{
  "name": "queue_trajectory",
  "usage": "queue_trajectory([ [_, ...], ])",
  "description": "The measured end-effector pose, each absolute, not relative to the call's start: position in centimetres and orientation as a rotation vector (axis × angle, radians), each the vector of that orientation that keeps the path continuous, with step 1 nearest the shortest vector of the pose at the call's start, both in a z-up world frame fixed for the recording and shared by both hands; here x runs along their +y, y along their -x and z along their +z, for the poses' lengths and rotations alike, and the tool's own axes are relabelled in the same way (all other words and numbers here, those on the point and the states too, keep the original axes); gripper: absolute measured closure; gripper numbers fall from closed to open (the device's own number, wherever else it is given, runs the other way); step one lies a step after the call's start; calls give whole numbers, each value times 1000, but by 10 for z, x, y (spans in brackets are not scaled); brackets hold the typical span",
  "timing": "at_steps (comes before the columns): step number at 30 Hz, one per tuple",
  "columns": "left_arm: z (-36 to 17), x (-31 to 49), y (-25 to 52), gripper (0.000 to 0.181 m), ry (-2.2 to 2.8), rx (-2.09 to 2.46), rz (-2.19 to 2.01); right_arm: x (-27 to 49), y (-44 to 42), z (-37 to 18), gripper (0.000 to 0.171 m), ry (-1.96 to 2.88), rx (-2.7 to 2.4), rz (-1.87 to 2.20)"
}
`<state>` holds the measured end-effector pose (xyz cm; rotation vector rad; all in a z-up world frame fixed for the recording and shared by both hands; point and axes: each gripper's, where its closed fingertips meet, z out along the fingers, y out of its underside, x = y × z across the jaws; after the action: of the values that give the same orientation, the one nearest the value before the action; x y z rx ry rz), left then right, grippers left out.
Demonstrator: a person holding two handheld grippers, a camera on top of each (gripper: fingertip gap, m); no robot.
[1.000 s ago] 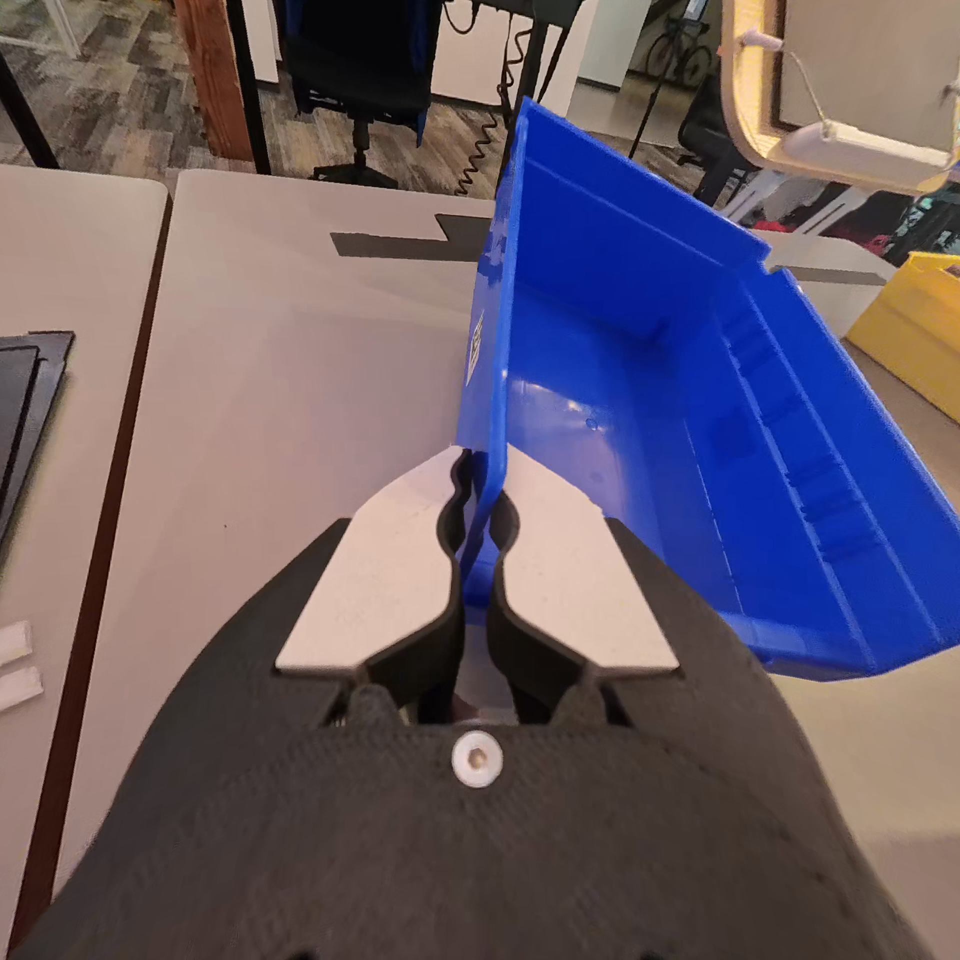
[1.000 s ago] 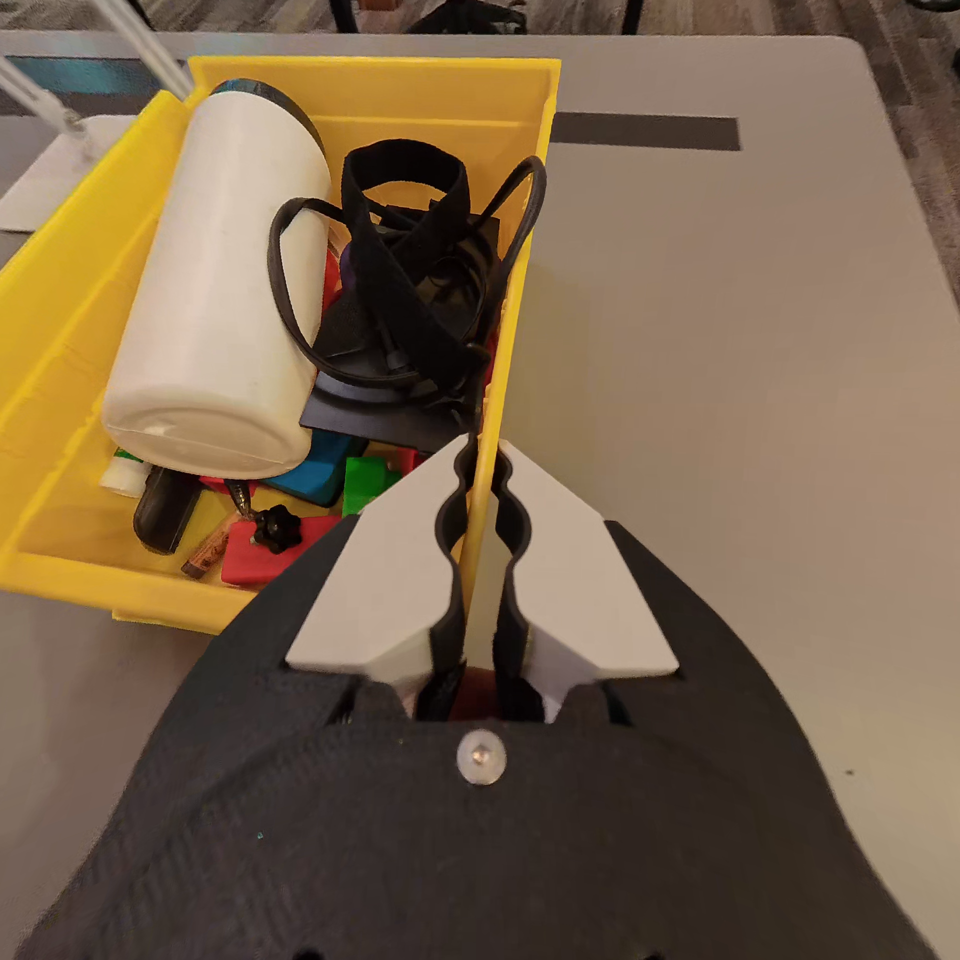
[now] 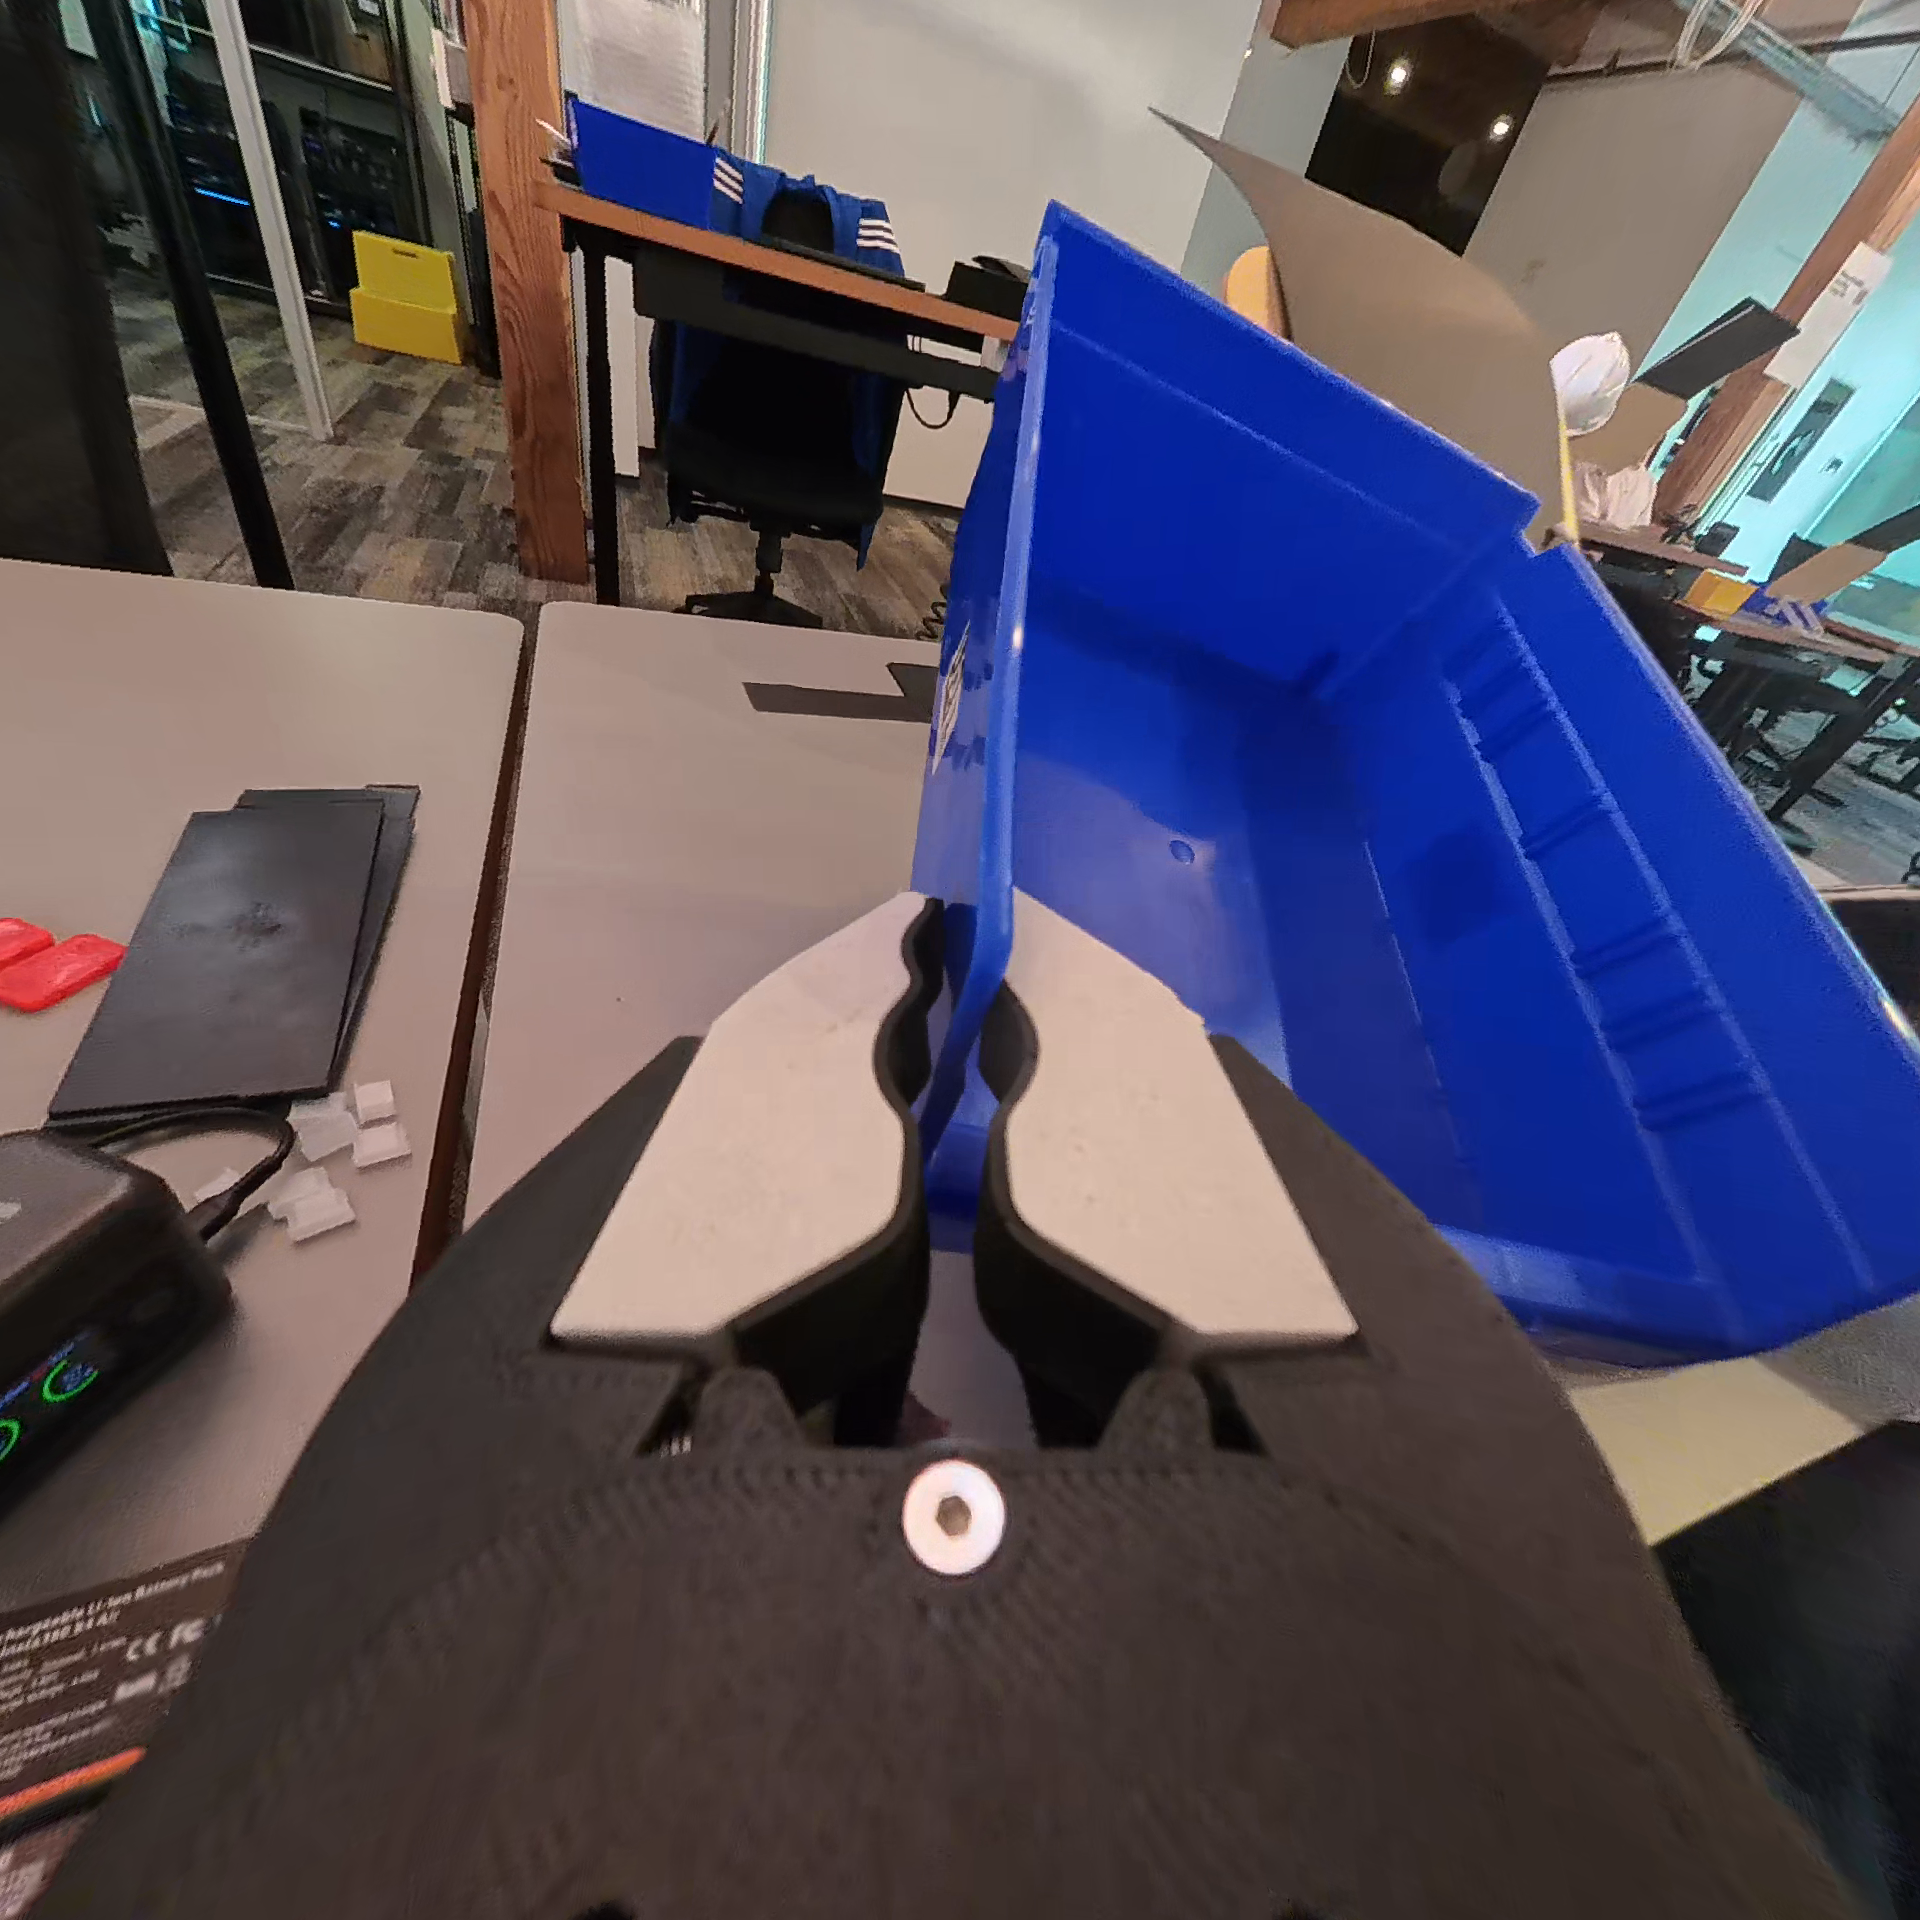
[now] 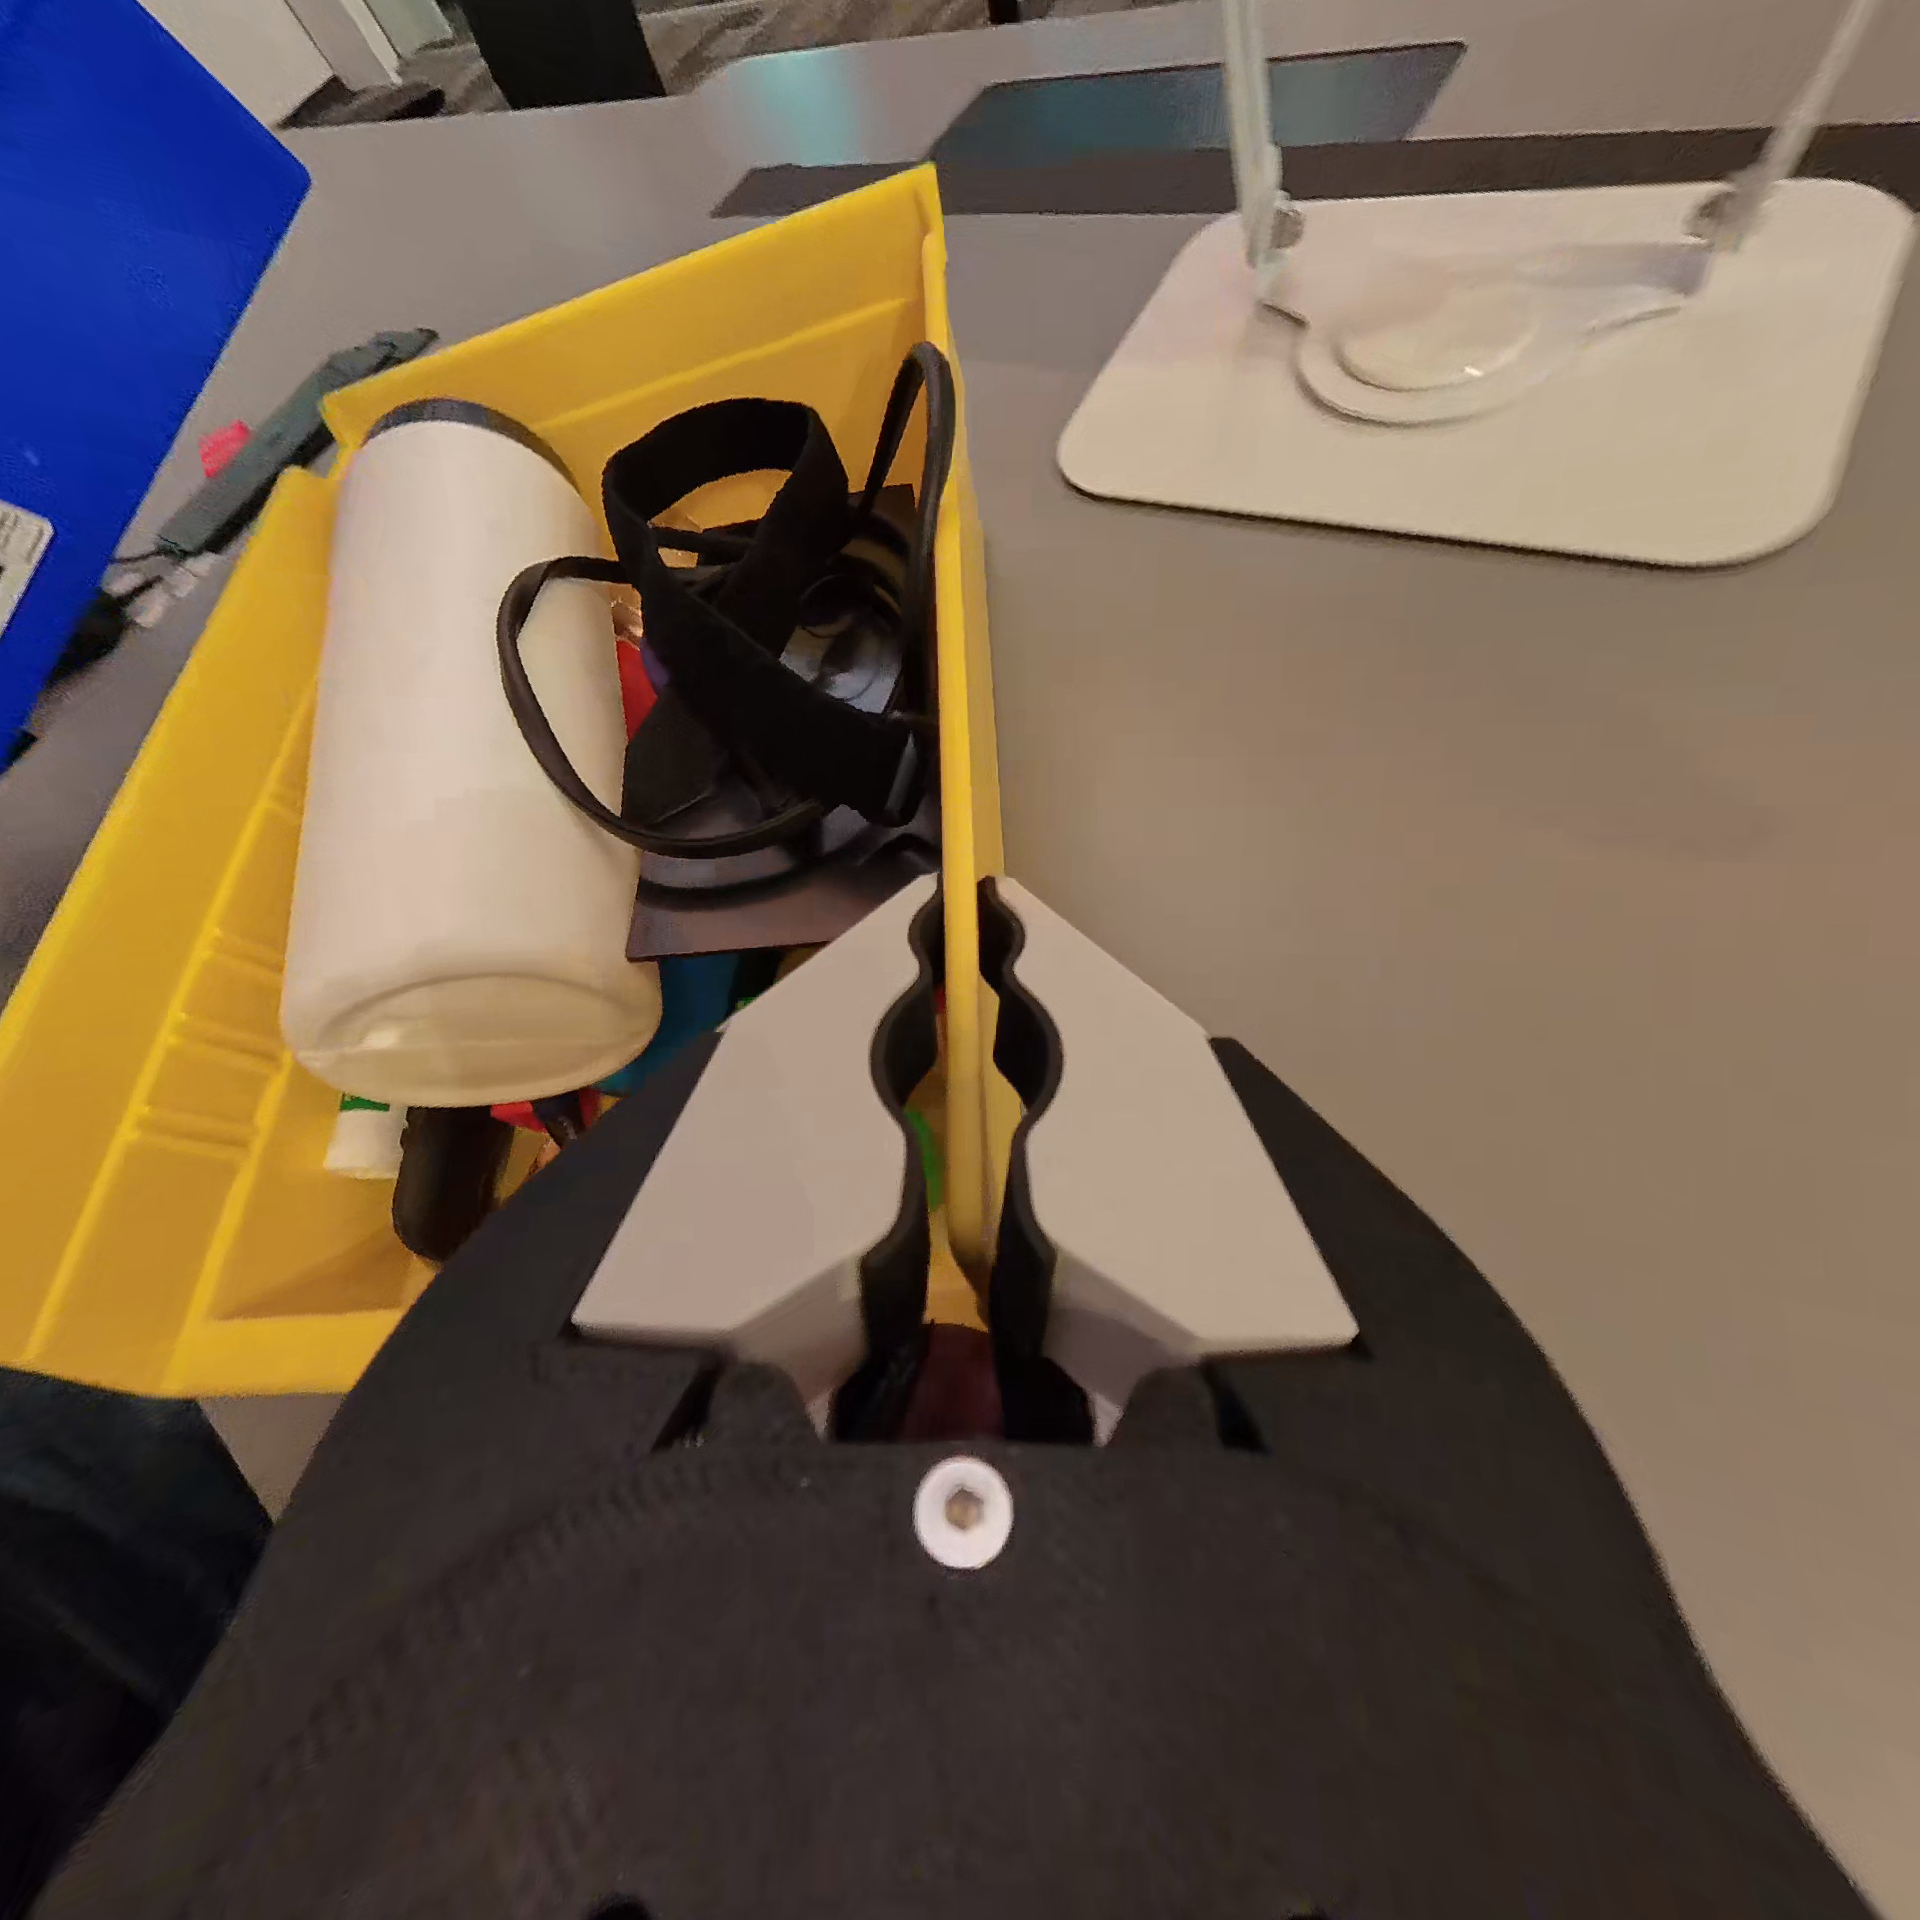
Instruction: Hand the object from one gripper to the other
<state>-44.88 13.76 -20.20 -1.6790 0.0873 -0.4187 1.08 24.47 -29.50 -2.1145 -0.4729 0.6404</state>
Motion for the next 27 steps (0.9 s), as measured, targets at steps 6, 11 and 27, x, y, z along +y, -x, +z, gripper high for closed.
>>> queue_trajectory([
  [6, -195, 127, 440, 178, 1668, 82, -456, 279, 73, -295, 170, 2066, -495, 741],
  [11, -188, 122, 437, 178, 1656, 62, -459, 317, 128, -295, 171, 2040, -458, 778],
  [27, -175, 134, 373, 177, 1674, 51, -486, 234, 117, -182, 84, 1692, -378, 1542],
])
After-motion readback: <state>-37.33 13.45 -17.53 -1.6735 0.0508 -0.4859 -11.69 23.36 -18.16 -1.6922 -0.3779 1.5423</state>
